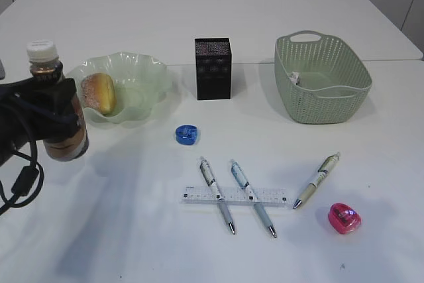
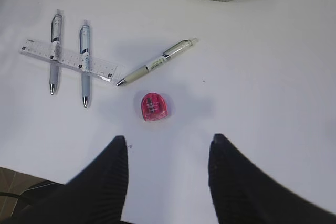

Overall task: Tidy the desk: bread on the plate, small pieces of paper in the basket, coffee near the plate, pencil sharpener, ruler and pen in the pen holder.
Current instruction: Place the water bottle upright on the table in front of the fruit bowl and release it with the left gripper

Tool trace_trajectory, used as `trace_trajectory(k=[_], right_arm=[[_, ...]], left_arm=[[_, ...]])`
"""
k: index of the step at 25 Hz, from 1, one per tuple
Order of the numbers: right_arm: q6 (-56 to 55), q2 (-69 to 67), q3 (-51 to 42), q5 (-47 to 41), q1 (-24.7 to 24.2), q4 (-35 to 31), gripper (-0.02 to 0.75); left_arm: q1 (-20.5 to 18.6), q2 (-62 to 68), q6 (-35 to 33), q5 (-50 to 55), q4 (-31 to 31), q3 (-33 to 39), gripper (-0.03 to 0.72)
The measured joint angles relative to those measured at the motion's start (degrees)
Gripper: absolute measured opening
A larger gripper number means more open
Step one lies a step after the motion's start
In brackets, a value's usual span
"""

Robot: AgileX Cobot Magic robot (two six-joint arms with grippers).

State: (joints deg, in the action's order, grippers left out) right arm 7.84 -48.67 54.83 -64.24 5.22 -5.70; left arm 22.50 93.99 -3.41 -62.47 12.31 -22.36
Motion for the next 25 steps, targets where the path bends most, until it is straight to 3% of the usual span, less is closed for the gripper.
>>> trace_trajectory(k=[17,25], right_arm=[[0.0,0.0,0.0,0.53,0.0,0.0,0.396],[0.0,0.0,0.0,0.75,0.0,0.0,0.396]], left_arm=[[-0.09,7.77,0.14,-0.4,-0.64,-3.22,0.285],[-4.09,10.72,0.16,-0.4,-0.77,-5.33,0.285]])
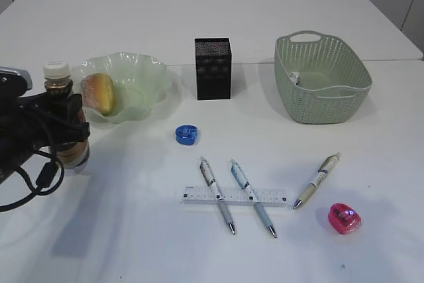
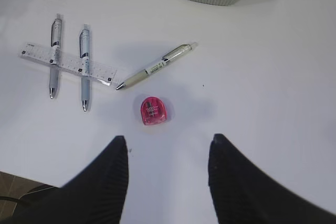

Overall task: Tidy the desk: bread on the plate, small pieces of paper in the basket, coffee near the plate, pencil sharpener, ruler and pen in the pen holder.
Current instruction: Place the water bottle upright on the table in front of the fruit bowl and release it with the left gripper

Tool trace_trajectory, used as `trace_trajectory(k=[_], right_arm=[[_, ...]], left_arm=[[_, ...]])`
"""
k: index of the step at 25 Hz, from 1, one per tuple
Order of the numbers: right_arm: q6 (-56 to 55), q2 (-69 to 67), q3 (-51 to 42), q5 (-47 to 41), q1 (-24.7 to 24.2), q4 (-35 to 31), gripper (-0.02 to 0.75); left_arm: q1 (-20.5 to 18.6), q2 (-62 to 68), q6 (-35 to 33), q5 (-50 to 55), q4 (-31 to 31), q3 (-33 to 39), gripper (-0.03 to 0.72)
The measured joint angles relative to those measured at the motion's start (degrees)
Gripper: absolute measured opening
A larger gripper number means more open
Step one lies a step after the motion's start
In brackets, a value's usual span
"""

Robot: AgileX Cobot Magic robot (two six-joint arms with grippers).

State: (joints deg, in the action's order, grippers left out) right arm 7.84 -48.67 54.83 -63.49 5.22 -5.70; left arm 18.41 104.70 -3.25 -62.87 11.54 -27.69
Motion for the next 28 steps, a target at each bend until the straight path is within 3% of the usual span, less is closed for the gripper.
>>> trace_trajectory(k=[28], right_arm=[[0.0,0.0,0.0,0.7,0.0,0.0,0.396]], left_arm=[[-0.22,4.72,0.56,-0.22,-0.69,-3.68,0.285]])
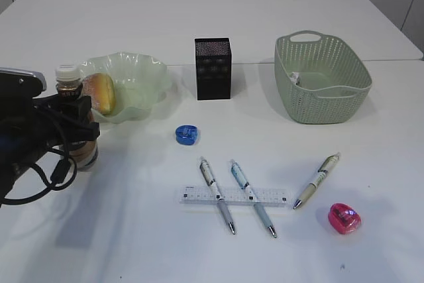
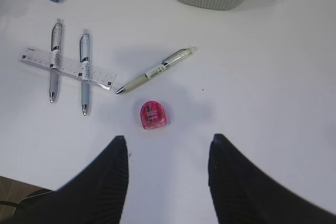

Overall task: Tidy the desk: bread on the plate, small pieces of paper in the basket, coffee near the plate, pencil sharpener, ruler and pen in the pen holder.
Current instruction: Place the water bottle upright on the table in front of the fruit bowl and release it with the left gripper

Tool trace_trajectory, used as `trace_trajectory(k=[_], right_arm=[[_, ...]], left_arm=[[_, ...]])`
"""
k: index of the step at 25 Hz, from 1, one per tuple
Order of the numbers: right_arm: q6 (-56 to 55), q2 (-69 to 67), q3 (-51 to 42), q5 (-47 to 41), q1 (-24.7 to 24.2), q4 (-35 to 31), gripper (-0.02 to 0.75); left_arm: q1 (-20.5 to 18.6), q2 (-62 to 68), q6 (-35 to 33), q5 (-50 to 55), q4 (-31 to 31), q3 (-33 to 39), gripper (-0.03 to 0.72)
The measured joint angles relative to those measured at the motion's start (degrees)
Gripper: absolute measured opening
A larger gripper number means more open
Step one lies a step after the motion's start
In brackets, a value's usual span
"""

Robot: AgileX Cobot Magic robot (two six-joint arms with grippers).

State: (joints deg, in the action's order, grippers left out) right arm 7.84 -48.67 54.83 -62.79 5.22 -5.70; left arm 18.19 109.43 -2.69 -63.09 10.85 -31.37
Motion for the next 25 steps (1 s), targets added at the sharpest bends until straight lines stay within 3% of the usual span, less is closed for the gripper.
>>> trace_trajectory(k=[25], right_arm=[[0.0,0.0,0.0,0.21,0.0,-0.13,0.396]], left_arm=[[-0.18,1.8,0.0,-0.52,0.34,-0.63,0.294]])
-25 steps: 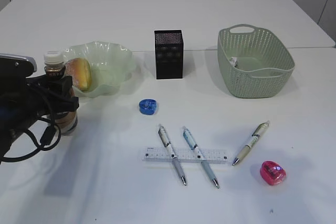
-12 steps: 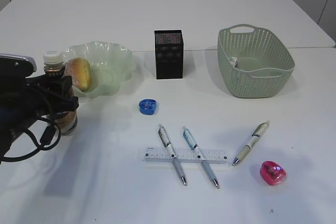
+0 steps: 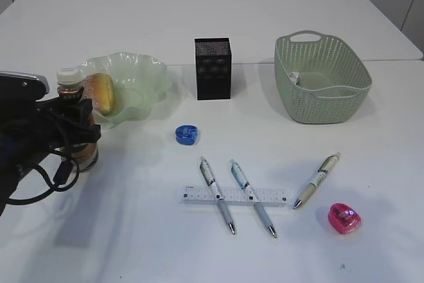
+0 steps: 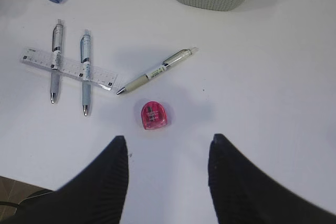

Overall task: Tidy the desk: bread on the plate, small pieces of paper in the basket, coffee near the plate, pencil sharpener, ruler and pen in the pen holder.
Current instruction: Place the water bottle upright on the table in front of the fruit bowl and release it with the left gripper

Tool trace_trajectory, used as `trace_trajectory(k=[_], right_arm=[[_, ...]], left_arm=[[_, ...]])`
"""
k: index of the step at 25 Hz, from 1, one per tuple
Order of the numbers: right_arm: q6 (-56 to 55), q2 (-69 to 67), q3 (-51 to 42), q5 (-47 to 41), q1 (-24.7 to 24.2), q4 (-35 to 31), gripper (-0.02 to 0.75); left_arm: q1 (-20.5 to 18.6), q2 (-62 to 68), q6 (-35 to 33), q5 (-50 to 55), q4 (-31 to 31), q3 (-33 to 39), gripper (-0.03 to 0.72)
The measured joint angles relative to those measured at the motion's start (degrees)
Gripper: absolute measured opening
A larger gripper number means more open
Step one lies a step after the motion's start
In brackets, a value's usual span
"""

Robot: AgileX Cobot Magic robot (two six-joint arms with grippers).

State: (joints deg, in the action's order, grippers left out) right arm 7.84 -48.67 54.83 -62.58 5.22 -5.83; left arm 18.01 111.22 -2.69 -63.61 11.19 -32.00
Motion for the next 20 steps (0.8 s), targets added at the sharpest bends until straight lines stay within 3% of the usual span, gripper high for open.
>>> trace_trajectory(k=[20], right_arm=[[0.0,0.0,0.0,0.0,0.0,-0.21,0.396]], left_arm=[[0.0,-0.75,0.0,0.0,0.0,-0.12,0.296]])
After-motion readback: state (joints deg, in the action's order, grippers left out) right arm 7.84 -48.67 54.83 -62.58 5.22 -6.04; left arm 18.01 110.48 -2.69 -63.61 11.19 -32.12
